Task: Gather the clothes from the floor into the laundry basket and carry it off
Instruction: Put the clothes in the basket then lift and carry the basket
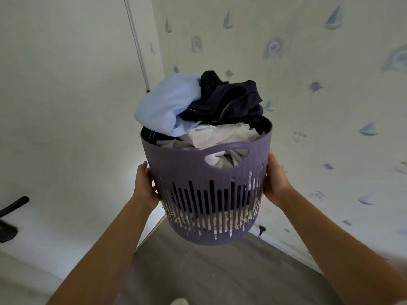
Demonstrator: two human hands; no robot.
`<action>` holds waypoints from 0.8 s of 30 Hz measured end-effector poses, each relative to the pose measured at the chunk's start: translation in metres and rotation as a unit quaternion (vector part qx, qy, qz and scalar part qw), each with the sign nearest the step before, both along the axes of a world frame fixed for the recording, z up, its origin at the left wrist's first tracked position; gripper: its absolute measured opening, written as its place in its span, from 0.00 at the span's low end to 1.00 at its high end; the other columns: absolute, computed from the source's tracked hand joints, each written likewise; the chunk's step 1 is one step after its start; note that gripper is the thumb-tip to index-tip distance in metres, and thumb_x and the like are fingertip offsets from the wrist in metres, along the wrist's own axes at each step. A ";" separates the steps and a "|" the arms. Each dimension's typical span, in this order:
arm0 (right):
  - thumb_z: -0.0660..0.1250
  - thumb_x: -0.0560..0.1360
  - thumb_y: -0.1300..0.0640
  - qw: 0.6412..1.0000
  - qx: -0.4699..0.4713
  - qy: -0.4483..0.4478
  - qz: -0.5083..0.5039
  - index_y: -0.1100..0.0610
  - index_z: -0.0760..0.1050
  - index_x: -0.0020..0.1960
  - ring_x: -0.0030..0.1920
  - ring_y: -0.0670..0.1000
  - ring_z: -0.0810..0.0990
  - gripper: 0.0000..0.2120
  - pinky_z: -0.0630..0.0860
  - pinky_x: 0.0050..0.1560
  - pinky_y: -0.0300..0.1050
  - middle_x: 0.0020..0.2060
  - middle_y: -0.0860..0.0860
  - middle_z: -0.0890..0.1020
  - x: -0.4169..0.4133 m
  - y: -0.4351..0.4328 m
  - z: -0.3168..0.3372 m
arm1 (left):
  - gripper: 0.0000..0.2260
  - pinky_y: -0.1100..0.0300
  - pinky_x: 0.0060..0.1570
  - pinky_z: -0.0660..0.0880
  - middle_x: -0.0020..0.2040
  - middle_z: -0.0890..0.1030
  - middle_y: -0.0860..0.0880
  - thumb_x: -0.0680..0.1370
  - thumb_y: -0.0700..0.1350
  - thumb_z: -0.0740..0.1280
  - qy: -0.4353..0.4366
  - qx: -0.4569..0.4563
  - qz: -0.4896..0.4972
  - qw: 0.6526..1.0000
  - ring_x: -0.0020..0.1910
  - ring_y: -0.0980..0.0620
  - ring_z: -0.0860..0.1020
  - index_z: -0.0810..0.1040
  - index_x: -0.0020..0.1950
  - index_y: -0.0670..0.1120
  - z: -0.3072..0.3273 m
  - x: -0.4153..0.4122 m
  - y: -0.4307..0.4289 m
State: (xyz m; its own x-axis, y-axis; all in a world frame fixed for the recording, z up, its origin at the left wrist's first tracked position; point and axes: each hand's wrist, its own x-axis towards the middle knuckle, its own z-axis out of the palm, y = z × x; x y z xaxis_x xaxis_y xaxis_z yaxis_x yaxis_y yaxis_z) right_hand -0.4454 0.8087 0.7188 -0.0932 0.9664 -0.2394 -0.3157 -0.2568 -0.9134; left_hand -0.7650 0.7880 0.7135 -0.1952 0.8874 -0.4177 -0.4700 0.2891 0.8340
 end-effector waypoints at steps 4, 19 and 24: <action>0.57 0.76 0.40 0.999 -0.020 0.014 -0.022 0.51 0.81 0.58 0.58 0.55 0.82 0.23 0.76 0.59 0.53 0.58 0.54 0.83 -0.025 0.055 -0.037 | 0.12 0.60 0.34 0.71 0.31 0.78 0.55 0.71 0.54 0.59 0.030 -0.007 0.019 0.999 0.39 0.52 0.72 0.80 0.35 0.53 -0.027 -0.027 0.054; 0.53 0.80 0.48 0.989 -0.131 0.063 -0.038 0.55 0.80 0.46 0.43 0.52 0.82 0.19 0.78 0.45 0.48 0.38 0.52 0.85 -0.112 0.224 -0.297 | 0.17 0.65 0.23 0.70 0.29 0.80 0.58 0.77 0.52 0.59 0.089 -0.119 0.045 0.988 0.32 0.55 0.74 0.83 0.34 0.55 -0.283 -0.101 0.200; 0.52 0.80 0.48 0.991 -0.110 0.079 -0.014 0.54 0.83 0.41 0.34 0.48 0.84 0.23 0.79 0.33 0.40 0.33 0.50 0.85 -0.127 0.270 -0.443 | 0.15 0.62 0.36 0.76 0.40 0.83 0.53 0.77 0.51 0.59 0.060 -0.085 0.079 0.991 0.39 0.54 0.79 0.84 0.42 0.52 -0.435 -0.114 0.237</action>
State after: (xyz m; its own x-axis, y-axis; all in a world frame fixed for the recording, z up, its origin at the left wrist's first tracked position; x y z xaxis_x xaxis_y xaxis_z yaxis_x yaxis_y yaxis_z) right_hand -0.5729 1.0784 0.2760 -0.1212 0.8954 -0.4284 -0.4605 -0.4331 -0.7748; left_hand -0.8791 1.0247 0.2785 -0.3827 0.7609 -0.5239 -0.4214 0.3609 0.8320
